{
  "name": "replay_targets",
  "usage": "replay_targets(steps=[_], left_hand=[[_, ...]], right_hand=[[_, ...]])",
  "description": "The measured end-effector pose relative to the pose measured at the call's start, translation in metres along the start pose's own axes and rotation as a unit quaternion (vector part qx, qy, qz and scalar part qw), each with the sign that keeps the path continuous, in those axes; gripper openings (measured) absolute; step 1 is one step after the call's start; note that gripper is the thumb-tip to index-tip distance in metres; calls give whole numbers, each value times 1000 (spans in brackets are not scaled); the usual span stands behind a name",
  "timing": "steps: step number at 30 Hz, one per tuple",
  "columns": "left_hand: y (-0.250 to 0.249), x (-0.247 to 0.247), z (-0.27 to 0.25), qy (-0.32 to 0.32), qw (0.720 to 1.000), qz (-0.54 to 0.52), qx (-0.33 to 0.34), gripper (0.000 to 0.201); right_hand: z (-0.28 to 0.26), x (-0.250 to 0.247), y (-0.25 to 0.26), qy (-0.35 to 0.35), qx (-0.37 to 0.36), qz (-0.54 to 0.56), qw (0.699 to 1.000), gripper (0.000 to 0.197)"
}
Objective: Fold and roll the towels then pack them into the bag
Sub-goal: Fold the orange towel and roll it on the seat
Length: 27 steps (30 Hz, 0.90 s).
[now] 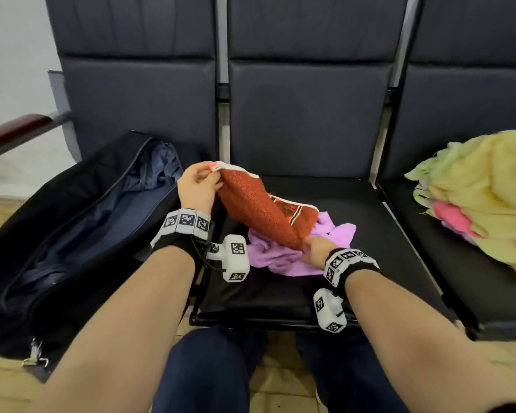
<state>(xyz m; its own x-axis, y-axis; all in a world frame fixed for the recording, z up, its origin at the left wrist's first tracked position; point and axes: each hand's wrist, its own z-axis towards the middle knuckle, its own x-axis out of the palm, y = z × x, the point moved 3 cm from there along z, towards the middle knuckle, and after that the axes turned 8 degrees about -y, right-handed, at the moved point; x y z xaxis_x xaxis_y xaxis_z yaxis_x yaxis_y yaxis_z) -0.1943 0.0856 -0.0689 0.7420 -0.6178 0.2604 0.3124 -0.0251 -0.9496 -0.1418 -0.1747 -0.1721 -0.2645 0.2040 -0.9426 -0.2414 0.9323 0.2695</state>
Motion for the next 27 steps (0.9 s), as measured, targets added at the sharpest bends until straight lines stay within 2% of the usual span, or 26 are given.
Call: replay_targets(steps=[2, 4, 7, 9, 11, 13, 14, 17, 19, 21, 24, 27], left_hand=[[-5, 2, 6, -29, 999, -13, 15, 19], [-8, 3, 15, -43, 999, -29, 17, 23], [0, 9, 18, -12, 1000, 1, 23, 26], [9, 14, 11, 13, 999, 24, 24, 27], [20, 15, 5, 19, 999, 34, 20, 26], [27, 15, 2, 19, 999, 43, 13, 25], [27, 16, 1, 24, 999, 45, 9, 24], [25, 24, -2, 36, 999, 27, 2, 24], [23, 35, -7, 54, 998, 8, 0, 22], [20, 51, -14, 88, 996, -10, -4, 22], [18, 71, -18, 120, 992, -26, -2, 24], [19, 81, -8, 120, 992, -37, -14, 23]], right_hand=[[2, -2, -17, -25, 41, -6, 999, 44], [6, -7, -36, -55, 89, 0, 995, 51], [11, -24, -49, -99, 123, 28, 987, 69], [16, -28, -45, -72, 106, 22, 991, 85], [16, -21, -38, -1, 72, -25, 997, 99], [12, -12, -36, 39, 44, -93, 994, 99], [11, -10, -38, 27, 44, -94, 994, 92], [14, -18, -46, -60, 92, 25, 994, 64], [20, -34, -56, -138, 160, 125, 969, 50], [29, -54, -63, -223, 199, 190, 935, 45], [50, -90, -62, -297, 168, 236, 910, 48], [81, -121, -42, -341, 69, 242, 906, 50]])
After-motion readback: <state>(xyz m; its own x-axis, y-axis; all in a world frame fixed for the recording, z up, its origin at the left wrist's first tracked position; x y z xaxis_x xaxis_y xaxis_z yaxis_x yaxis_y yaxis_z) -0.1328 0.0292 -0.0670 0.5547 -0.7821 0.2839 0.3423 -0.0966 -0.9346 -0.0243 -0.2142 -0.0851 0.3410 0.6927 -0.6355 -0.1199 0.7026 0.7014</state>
